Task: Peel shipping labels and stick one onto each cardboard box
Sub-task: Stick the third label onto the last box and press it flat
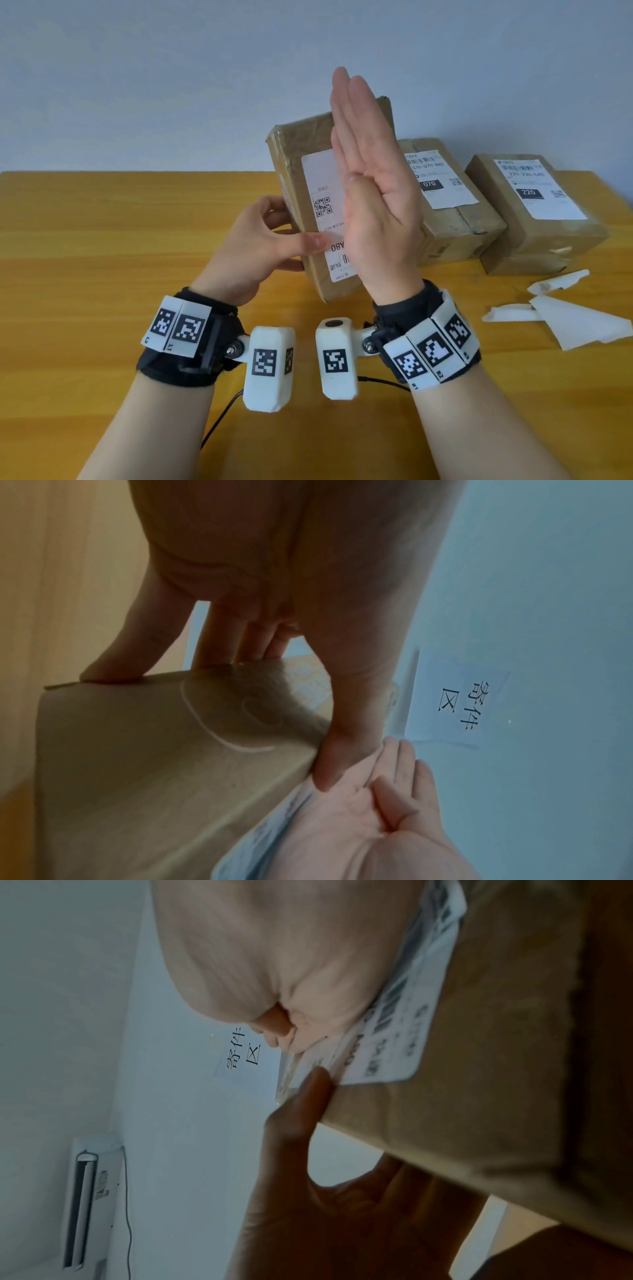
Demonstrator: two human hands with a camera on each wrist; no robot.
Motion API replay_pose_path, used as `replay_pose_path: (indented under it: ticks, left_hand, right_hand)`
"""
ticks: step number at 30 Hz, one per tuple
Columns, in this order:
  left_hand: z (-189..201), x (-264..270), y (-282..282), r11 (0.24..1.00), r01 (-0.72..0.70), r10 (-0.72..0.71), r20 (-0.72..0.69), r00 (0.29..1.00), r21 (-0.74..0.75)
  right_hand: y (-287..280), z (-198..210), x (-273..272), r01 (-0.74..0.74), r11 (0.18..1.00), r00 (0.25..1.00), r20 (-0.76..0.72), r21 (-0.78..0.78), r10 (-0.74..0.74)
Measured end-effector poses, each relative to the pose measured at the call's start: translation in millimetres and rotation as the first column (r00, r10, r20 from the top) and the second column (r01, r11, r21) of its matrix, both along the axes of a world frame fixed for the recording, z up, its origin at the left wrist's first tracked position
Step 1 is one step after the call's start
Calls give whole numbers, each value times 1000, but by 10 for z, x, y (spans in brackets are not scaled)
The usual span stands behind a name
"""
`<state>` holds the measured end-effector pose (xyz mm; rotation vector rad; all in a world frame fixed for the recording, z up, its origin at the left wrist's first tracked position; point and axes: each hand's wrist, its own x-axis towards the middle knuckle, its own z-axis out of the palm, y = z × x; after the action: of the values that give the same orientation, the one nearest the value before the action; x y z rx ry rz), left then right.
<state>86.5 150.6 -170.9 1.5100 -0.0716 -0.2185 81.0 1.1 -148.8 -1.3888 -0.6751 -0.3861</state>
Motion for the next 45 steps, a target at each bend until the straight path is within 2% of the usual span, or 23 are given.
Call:
replay_pose_path:
  ticks: [18, 25, 28, 33, 36, 39, 42, 45]
  left_hand:
    - [-10, 8, 29, 1000, -6, 6, 11, 1000, 18]
    - [-18, 36, 73, 998, -55, 55, 10, 998, 13]
    - [-8, 57, 130, 996, -86, 86, 14, 996, -15]
    - [-26, 83, 170, 990, -140, 140, 9, 990, 10]
    - [-34, 65, 142, 991, -136, 136, 14, 991, 3]
    - [-39, 40, 106, 996, -86, 87, 24, 996, -18]
    - [-28, 18, 49, 994, -66, 64, -26, 998, -90]
    - [1, 1, -3, 981, -72, 55, -98, 994, -180]
  right_hand:
    - [-133, -26, 95, 166, 983, 984, 52, 82, -171]
    - [-229, -87, 187, 279, 952, 960, -21, 125, -279]
    - [-250, -89, 164, 267, 952, 964, -40, 151, -264]
    - [-248, -11, 111, 165, 975, 983, 51, 150, -174]
    - [-184, -6, 70, 114, 987, 992, 48, 115, -120]
    - [-38, -22, -1, -1, 996, 999, 36, 91, -2]
    - [46, -34, -18, -88, 992, 996, 10, 91, 87]
    - [56, -44, -13, -102, 990, 994, -15, 92, 104]
